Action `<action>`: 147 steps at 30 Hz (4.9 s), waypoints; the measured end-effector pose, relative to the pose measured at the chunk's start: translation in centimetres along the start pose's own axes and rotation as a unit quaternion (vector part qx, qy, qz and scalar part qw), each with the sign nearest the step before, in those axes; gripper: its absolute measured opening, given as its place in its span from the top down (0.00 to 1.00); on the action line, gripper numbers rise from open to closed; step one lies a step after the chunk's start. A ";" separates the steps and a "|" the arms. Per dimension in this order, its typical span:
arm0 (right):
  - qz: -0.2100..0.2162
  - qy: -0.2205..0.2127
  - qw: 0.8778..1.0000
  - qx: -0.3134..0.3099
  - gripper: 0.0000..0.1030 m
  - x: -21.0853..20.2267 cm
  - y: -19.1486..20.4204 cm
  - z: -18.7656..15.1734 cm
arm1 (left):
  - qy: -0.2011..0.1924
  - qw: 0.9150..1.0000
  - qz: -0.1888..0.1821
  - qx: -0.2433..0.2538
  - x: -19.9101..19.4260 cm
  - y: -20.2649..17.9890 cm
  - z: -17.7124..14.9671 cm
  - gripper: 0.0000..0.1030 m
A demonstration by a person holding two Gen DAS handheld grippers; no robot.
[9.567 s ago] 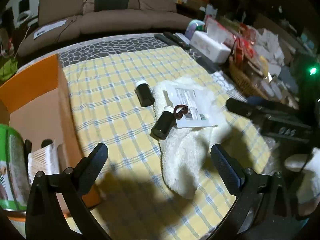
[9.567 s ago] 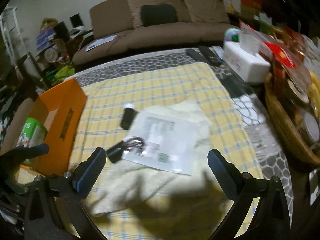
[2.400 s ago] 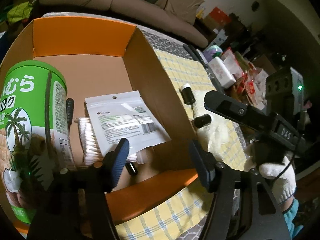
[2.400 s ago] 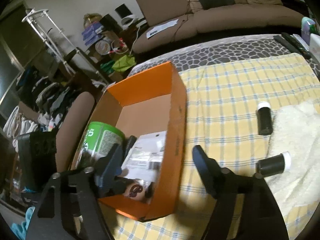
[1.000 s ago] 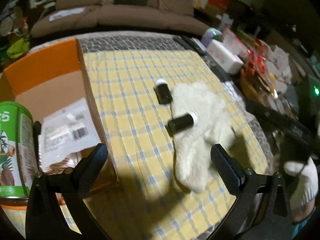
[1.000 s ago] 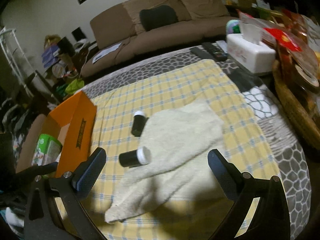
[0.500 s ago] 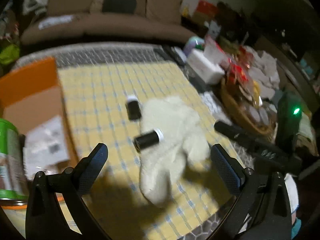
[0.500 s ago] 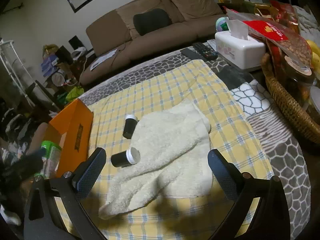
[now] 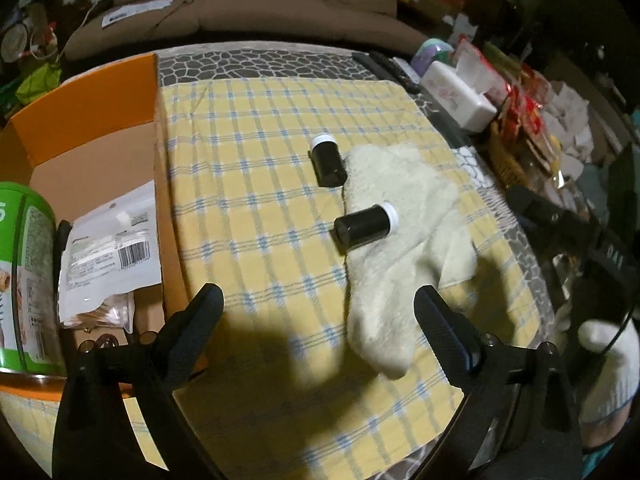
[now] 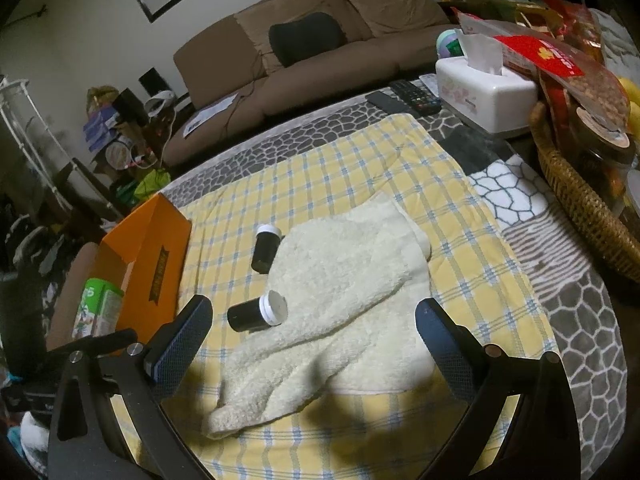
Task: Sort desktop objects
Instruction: 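Withdraw both tools from the box toward the black bottles on the towel, then grasp the lying black white-capped bottle with the left tool, then lift the bottle toward the box with the left tool while the right tool grasps the standing black bottle, then carry both black bottles into the orange box and open both tools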
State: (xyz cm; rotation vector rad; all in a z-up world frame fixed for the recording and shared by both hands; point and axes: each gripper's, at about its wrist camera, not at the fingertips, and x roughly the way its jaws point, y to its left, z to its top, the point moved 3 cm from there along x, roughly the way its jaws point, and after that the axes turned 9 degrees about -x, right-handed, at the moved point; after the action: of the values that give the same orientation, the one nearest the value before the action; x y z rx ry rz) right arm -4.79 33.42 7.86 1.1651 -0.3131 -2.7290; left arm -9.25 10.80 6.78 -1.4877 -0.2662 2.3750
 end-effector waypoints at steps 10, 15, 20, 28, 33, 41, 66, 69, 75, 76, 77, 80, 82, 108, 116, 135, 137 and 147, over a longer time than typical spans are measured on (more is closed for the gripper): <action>-0.002 -0.002 1.000 0.000 0.00 0.5 0.1 0.1 | 0.009 1.000 -0.014 -0.009 2.7 -3.7 1.2 0.05; -0.004 -0.005 1.000 0.011 0.00 0.5 -0.7 0.1 | 0.011 1.000 0.016 -0.010 6.8 -5.5 2.6 0.05; -0.004 -0.010 1.000 0.024 0.00 0.4 -1.8 0.2 | 0.012 0.998 0.060 -0.007 10.6 -5.7 3.5 0.07; 0.003 -0.016 0.999 0.036 0.00 0.7 -2.4 0.6 | 0.011 0.999 0.040 -0.030 10.9 -3.9 3.1 0.45; 0.029 -0.033 0.998 0.050 0.00 1.6 -1.6 1.2 | 0.001 0.999 0.000 -0.037 7.5 -2.9 2.5 0.45; -0.016 -0.066 0.998 0.012 0.00 4.5 3.5 4.2 | -0.021 0.999 -0.049 -0.009 0.3 -1.8 2.3 0.45; -0.060 0.064 0.991 -0.101 0.62 18.0 8.9 4.3 | -0.050 0.997 -0.049 -0.040 -5.2 7.0 5.1 0.45; -0.059 0.066 0.990 -0.107 0.62 18.1 9.2 4.4 | -0.048 0.997 -0.049 -0.045 -5.1 7.5 4.9 0.45; -0.092 0.100 0.985 -0.107 0.59 20.2 8.3 2.8 | -0.049 0.996 -0.046 -0.050 -5.4 8.3 4.7 0.45; -0.085 0.101 0.986 -0.105 0.61 20.4 8.2 2.7 | -0.050 0.996 -0.045 -0.051 -5.5 8.3 4.7 0.45; -0.090 0.102 0.985 -0.109 0.68 20.5 8.2 2.7 | -0.051 0.996 -0.044 -0.052 -5.5 8.5 4.8 0.45; -0.067 0.097 0.988 -0.098 0.72 20.4 8.1 2.5 | -0.051 0.996 -0.040 -0.058 -5.6 9.2 4.9 0.45; -0.055 0.096 0.990 -0.092 0.72 20.4 8.1 2.4 | -0.052 0.996 -0.037 -0.062 -5.8 9.7 4.9 0.45; 0.103 0.046 0.987 -0.116 0.72 7.9 22.8 2.3 | -0.063 0.995 -0.006 -0.075 -9.3 16.4 1.6 0.45; 0.111 0.063 0.983 -0.128 0.72 8.0 26.7 -1.2 | -0.064 0.995 -0.013 -0.081 -8.7 17.2 1.0 0.45; 0.078 0.092 0.981 -0.149 0.70 10.1 26.3 -1.6 | -0.057 0.997 -0.006 -0.053 -7.0 15.8 1.1 0.34; 0.081 0.091 0.981 -0.149 0.70 10.0 26.4 -1.6 | -0.064 0.996 -0.013 -0.064 -7.6 16.2 1.1 0.31; 0.086 0.082 0.981 -0.151 0.65 9.0 26.4 -1.6 | -0.084 0.989 -0.045 -0.115 -9.7 18.8 2.1 0.26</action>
State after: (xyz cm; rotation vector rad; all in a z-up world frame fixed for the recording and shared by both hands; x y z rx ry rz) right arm -8.16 5.66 7.25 1.2042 0.0214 -2.4073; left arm -10.46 -10.16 9.70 -1.3369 -0.6531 2.4666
